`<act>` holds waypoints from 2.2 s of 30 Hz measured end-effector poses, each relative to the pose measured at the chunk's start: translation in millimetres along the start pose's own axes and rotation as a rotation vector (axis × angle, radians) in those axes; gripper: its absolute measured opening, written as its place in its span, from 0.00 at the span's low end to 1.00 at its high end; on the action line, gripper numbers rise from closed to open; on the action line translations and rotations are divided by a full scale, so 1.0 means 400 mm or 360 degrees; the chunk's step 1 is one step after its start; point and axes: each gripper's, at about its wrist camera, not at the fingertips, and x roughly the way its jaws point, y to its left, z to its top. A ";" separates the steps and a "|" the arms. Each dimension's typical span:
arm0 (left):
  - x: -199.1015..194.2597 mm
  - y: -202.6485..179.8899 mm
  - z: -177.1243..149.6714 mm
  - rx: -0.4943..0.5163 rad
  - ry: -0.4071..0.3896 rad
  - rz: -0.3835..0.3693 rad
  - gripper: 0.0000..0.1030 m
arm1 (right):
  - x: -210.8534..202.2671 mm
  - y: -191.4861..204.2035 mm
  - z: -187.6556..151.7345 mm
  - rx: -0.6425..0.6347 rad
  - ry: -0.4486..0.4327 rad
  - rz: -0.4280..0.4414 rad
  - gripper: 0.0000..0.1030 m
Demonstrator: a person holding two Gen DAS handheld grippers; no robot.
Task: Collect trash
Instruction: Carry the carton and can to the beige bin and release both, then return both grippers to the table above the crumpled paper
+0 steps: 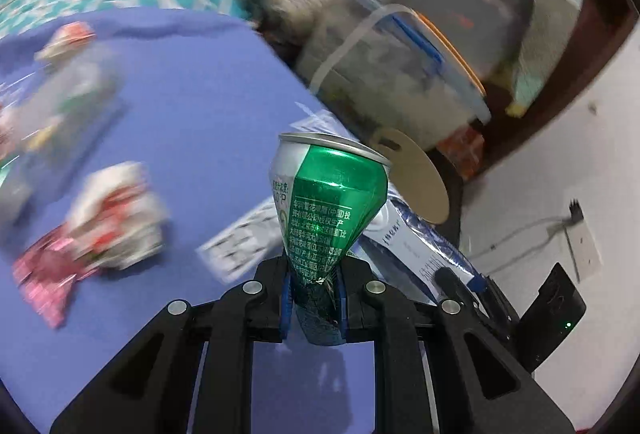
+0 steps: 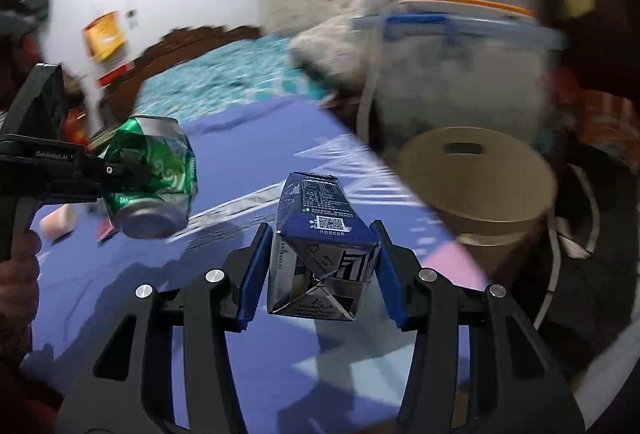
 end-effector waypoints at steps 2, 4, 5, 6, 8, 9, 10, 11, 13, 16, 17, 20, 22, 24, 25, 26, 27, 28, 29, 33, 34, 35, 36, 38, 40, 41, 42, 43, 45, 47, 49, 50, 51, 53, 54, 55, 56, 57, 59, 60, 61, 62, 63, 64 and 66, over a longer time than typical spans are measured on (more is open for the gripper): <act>0.072 -0.062 0.032 0.0081 0.0055 -0.0024 0.15 | 0.000 -0.038 0.008 0.0038 -0.0026 -0.0088 0.50; 0.135 -0.118 0.057 0.0152 0.0104 -0.0052 0.15 | -0.001 -0.078 0.016 0.0070 -0.0053 -0.0159 0.50; 0.156 -0.136 0.067 0.0177 0.0120 -0.0062 0.15 | 0.002 -0.095 0.023 0.0085 -0.0065 -0.0189 0.50; 0.188 -0.165 0.081 0.0217 0.0144 -0.0074 0.15 | 0.005 -0.112 0.030 0.0098 -0.0074 -0.0209 0.50; 0.236 -0.208 0.099 0.0278 0.0174 -0.0083 0.15 | 0.012 -0.150 0.043 0.0113 -0.0086 -0.0284 0.50; 0.265 -0.232 0.111 0.0310 0.0191 -0.0083 0.15 | 0.015 -0.172 0.047 0.0128 -0.0093 -0.0312 0.50; 0.285 -0.250 0.121 0.0329 0.0202 -0.0085 0.15 | 0.020 -0.192 0.051 0.0150 -0.0093 -0.0332 0.50; 0.319 -0.275 0.137 0.0353 0.0220 -0.0085 0.15 | 0.027 -0.216 0.056 0.0176 -0.0089 -0.0350 0.50; 0.354 -0.297 0.152 0.0378 0.0242 -0.0089 0.15 | 0.047 -0.258 0.067 0.0220 -0.0080 -0.0393 0.50; 0.430 -0.349 0.188 0.0447 0.0273 -0.0061 0.15 | 0.078 -0.312 0.079 0.0251 -0.0062 -0.0449 0.51; 0.451 -0.359 0.195 0.0471 0.0287 -0.0049 0.16 | 0.090 -0.326 0.083 0.0260 -0.0045 -0.0459 0.52; 0.519 -0.388 0.214 0.0528 0.0304 0.0067 0.69 | 0.133 -0.360 0.093 0.0305 -0.0006 -0.0440 0.78; 0.529 -0.389 0.224 0.0534 0.0260 0.0120 0.72 | 0.126 -0.367 0.093 0.0339 -0.0063 -0.0451 0.81; 0.521 -0.380 0.233 0.0520 0.0259 0.0113 0.71 | 0.106 -0.361 0.095 0.0358 -0.0112 -0.0456 0.79; 0.499 -0.371 0.233 0.0505 0.0236 0.0082 0.71 | 0.087 -0.350 0.094 0.0370 -0.0135 -0.0458 0.78; 0.474 -0.364 0.230 0.0507 0.0205 0.0066 0.71 | 0.075 -0.341 0.092 0.0392 -0.0155 -0.0446 0.78; 0.450 -0.357 0.225 0.0513 0.0176 0.0067 0.71 | 0.066 -0.331 0.089 0.0419 -0.0168 -0.0418 0.78; 0.430 -0.352 0.219 0.0517 0.0152 0.0066 0.71 | 0.059 -0.316 0.085 0.0442 -0.0171 -0.0383 0.78; 0.394 -0.335 0.203 0.0518 0.0120 0.0054 0.71 | 0.056 -0.298 0.079 0.0457 -0.0169 -0.0346 0.77; 0.263 -0.250 0.115 0.0551 -0.0010 0.0167 0.71 | 0.064 -0.203 0.056 0.0479 -0.0121 -0.0177 0.78; 0.238 -0.230 0.097 0.0556 -0.0035 0.0213 0.71 | 0.069 -0.177 0.049 0.0482 -0.0103 -0.0132 0.78; 0.195 -0.193 0.060 0.0559 -0.0081 0.0290 0.71 | 0.073 -0.149 0.043 0.0485 -0.0084 -0.0091 0.78; 0.172 -0.172 0.036 0.0554 -0.0107 0.0343 0.71 | 0.077 -0.120 0.035 0.0489 -0.0061 -0.0048 0.78; 0.111 -0.109 -0.016 0.0510 -0.0151 0.0470 0.71 | 0.088 -0.062 0.021 0.0481 -0.0014 0.0025 0.78; 0.060 -0.060 -0.053 0.0451 -0.0179 0.0534 0.71 | 0.097 0.000 0.008 0.0449 0.0026 0.0076 0.78; 0.023 -0.021 -0.077 0.0395 -0.0204 0.0582 0.71 | 0.101 0.031 0.003 0.0427 0.0045 0.0098 0.78; 0.002 0.000 -0.090 0.0367 -0.0216 0.0610 0.71 | 0.105 0.061 -0.002 0.0405 0.0064 0.0118 0.78; -0.028 0.031 -0.108 0.0323 -0.0236 0.0653 0.71 | 0.110 0.089 -0.006 0.0387 0.0083 0.0137 0.78; -0.078 0.076 -0.134 0.0269 -0.0274 0.0713 0.71 | 0.118 0.137 -0.011 0.0359 0.0114 0.0176 0.78; -0.120 0.109 -0.154 0.0227 -0.0308 0.0784 0.71 | 0.123 0.187 -0.013 0.0323 0.0133 0.0208 0.78; -0.164 0.145 -0.177 0.0193 -0.0342 0.0848 0.71 | 0.130 0.229 -0.006 0.0275 0.0146 0.0231 0.78; -0.185 0.164 -0.188 0.0170 -0.0361 0.0881 0.71 | 0.134 0.253 -0.006 0.0251 0.0153 0.0242 0.78; -0.202 0.177 -0.196 0.0147 -0.0376 0.0903 0.71 | 0.136 0.273 -0.006 0.0229 0.0161 0.0255 0.78; -0.238 0.212 -0.213 0.0091 -0.0407 0.0945 0.71 | 0.139 0.312 -0.009 0.0185 0.0167 0.0275 0.78; -0.250 0.224 -0.220 0.0073 -0.0417 0.0963 0.71 | 0.144 0.328 -0.009 0.0166 0.0168 0.0278 0.78; -0.264 0.239 -0.226 0.0051 -0.0427 0.0986 0.71 | 0.149 0.342 -0.008 0.0152 0.0174 0.0282 0.78; -0.274 0.253 -0.233 0.0034 -0.0433 0.1006 0.71 | 0.157 0.353 -0.008 0.0144 0.0182 0.0289 0.78; -0.280 0.263 -0.237 0.0020 -0.0436 0.1020 0.71 | 0.163 0.360 -0.007 0.0140 0.0188 0.0297 0.78; -0.291 0.281 -0.247 -0.0007 -0.0443 0.1042 0.71 | 0.173 0.382 -0.005 0.0123 0.0186 0.0302 0.78; -0.297 0.291 -0.252 -0.0021 -0.0449 0.1055 0.72 | 0.177 0.392 -0.004 0.0114 0.0183 0.0301 0.78; -0.301 0.299 -0.256 -0.0031 -0.0454 0.1070 0.72 | 0.181 0.399 -0.002 0.0111 0.0184 0.0305 0.78; -0.304 0.307 -0.261 -0.0037 -0.0459 0.1086 0.72 | 0.185 0.405 0.000 0.0113 0.0183 0.0313 0.78; -0.303 0.311 -0.264 -0.0041 -0.0461 0.1100 0.72 | 0.189 0.412 0.002 0.0111 0.0181 0.0319 0.78; -0.302 0.318 -0.267 -0.0048 -0.0457 0.1111 0.72 | 0.190 0.424 0.004 0.0106 0.0176 0.0323 0.78; -0.307 0.331 -0.269 -0.0079 -0.0451 0.1079 0.72 | 0.196 0.440 0.006 0.0092 0.0164 0.0335 0.78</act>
